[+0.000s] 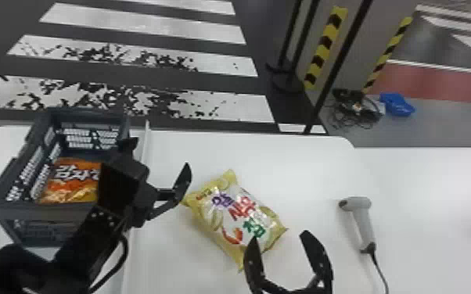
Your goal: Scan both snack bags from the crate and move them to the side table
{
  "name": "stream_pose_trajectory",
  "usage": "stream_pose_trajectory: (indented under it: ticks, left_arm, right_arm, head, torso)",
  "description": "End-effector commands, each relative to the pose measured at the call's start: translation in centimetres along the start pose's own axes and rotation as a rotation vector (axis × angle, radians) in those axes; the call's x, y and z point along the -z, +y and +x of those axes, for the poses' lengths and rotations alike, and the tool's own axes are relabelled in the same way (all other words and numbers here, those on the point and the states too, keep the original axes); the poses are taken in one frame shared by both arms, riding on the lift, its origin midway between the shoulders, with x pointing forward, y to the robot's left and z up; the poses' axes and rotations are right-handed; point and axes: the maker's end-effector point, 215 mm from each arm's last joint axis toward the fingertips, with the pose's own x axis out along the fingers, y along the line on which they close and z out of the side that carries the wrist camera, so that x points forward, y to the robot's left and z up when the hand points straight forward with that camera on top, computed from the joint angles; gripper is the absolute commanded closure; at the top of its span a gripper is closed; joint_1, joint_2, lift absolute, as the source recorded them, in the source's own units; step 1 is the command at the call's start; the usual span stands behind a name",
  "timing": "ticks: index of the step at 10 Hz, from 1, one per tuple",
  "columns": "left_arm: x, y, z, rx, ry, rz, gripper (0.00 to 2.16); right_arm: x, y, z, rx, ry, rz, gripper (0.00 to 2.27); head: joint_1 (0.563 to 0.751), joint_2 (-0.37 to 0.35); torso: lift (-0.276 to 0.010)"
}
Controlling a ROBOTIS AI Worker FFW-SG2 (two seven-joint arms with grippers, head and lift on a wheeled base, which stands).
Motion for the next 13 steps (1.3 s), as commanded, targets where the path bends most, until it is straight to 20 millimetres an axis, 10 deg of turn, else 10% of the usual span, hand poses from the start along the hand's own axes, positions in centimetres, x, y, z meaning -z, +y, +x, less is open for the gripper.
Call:
stream_pose_trajectory:
  ticks: [1, 7, 10, 13]
  left_arm:
    - [-1.2, 4.2, -3.0, -0.053, -0.057, -0.050, 0.05]
    - [0.0, 8.1, -12.1, -0.092, -0.133, -0.130, 0.06]
    - [2.0, 9.2, -14.5, -0.108, -0.115, -0.158, 0.07]
    - [3.2, 10.8, -16.8, -0.142, -0.116, -0.202, 0.07]
  right_arm:
    - [0.9, 0.1, 1.0, -0.003, 0.051, 0.015, 0.08]
    - [2.8, -1.8, 6.5, -0.043, 0.279, 0.094, 0.06]
    - [6.7, -6.5, 7.2, -0.022, 0.494, 0.235, 0.06]
    - [8.9, -6.9, 6.4, -0.080, 0.712, 0.423, 0.08]
  head:
    - [0.695, -0.197]
    - [0.695, -0.041]
    - [0.695, -0.046]
    - [0.695, -0.049]
  torso:
    - [-0.099]
    - [-0.099]
    - [-0.099]
    - [-0.099]
